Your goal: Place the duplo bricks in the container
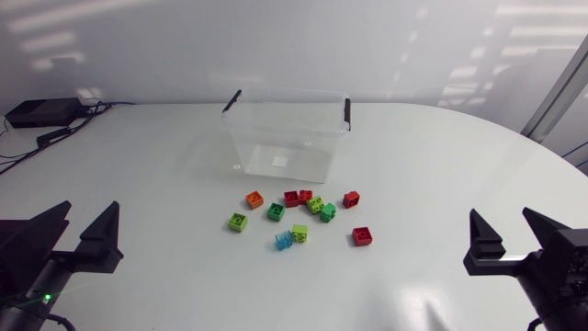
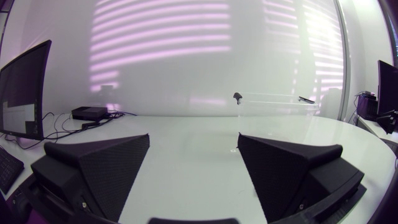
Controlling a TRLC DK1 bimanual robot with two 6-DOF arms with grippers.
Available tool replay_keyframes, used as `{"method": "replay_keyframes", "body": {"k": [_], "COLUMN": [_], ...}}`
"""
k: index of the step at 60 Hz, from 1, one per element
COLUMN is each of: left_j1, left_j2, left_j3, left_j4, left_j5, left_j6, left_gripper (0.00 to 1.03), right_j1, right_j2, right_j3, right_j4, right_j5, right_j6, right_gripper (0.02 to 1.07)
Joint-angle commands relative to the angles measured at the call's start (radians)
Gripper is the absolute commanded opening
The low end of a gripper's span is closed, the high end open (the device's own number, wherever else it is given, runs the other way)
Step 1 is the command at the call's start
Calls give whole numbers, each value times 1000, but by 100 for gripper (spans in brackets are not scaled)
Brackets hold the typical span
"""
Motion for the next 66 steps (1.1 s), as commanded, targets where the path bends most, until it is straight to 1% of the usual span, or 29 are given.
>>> {"method": "replay_keyframes", "body": {"k": [1,26,38,41,46,47,54,56,57,60,63,66], "left_j1": [-2,-4,-7,-15,-32,-39,-73,-95,-114,-142,-176,-187], "left_j2": [-12,-12,27,82,229,283,481,554,625,723,858,952], "left_j3": [-20,-18,74,117,214,253,395,439,488,562,652,707], "left_j4": [5,7,-31,-37,-50,-64,-133,-163,-197,-277,-372,-429], "left_j5": [-4,-4,-3,-3,-3,-3,-1,-3,-4,-4,-8,-8], "left_j6": [13,11,5,-1,-22,-30,-56,-70,-76,-73,-52,-13], "left_gripper": [99,99,99,99,99,99,99,99,99,99,99,99], "right_j1": [2,4,25,39,56,61,74,85,99,120,136,151], "right_j2": [-7,-7,7,45,157,197,326,361,389,435,484,535], "right_j3": [-6,-6,33,59,122,149,237,263,284,315,349,379], "right_j4": [-28,-24,13,24,35,35,24,16,6,-11,-37,-65], "right_j5": [0,0,0,3,11,11,12,12,12,14,14,14], "right_j6": [19,19,22,27,50,57,86,100,109,129,151,166], "right_gripper": [103,103,103,103,103,103,103,103,103,103,103,103]}}
